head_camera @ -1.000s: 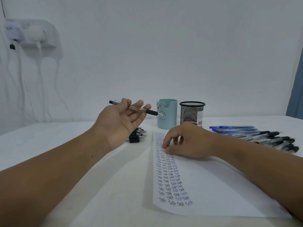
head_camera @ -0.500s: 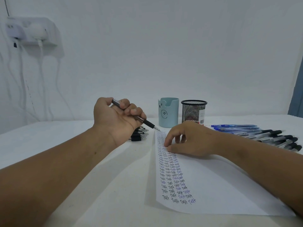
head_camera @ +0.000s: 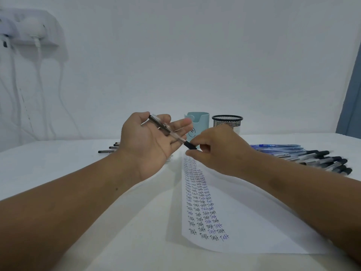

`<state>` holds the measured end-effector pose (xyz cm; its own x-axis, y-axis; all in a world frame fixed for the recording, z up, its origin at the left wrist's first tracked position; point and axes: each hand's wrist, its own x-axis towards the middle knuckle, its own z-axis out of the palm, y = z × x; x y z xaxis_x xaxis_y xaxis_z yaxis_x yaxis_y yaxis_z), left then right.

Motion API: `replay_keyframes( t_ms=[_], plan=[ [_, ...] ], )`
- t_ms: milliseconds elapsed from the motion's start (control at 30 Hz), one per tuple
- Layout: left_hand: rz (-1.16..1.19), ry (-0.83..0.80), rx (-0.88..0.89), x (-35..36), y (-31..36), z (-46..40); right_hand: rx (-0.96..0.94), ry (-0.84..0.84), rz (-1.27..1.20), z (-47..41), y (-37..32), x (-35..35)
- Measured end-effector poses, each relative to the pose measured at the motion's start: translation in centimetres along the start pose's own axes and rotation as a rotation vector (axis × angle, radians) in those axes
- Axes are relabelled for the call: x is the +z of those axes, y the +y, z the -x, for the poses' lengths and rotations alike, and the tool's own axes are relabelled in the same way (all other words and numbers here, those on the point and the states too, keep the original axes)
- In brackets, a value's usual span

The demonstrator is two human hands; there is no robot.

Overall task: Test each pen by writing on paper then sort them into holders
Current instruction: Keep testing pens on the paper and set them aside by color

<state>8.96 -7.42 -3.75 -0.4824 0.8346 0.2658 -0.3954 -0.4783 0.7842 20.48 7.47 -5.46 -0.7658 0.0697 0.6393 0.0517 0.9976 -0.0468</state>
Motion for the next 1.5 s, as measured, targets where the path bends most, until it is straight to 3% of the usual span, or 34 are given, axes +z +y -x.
replay_keyframes(
  t_ms=[133,200,300,367,1067,1500],
  plan=[
    [-0.4,0.147,0.032,-0.6,-0.6,-0.7,0.262,-0.021,-0.069,0.0,0.6,0.1],
    [-0.721,0.157,0.035,-1.3,-1.0,-0.7,0.44,-0.032,-0.343,0.4,0.9,0.3],
    [-1.509,-0.127,0.109,-2.8,-1.3,-0.5,0.663,-0.057,-0.831,0.5,0.8,0.9],
    [-1.744,-0.238,0.075,-2.9,-1.3,-0.1,0.695,-0.085,-0.881,0.2,0.9,1.0],
    [-1.779,-0.264,0.058,-3.3,-1.2,-0.6,0.495,-0.182,-0.572,0.1,0.9,1.9],
    [-1.783,-0.271,0.065,-3.3,-1.3,-0.6,0.453,-0.173,-0.54,0.1,0.9,2.0]
  ],
)
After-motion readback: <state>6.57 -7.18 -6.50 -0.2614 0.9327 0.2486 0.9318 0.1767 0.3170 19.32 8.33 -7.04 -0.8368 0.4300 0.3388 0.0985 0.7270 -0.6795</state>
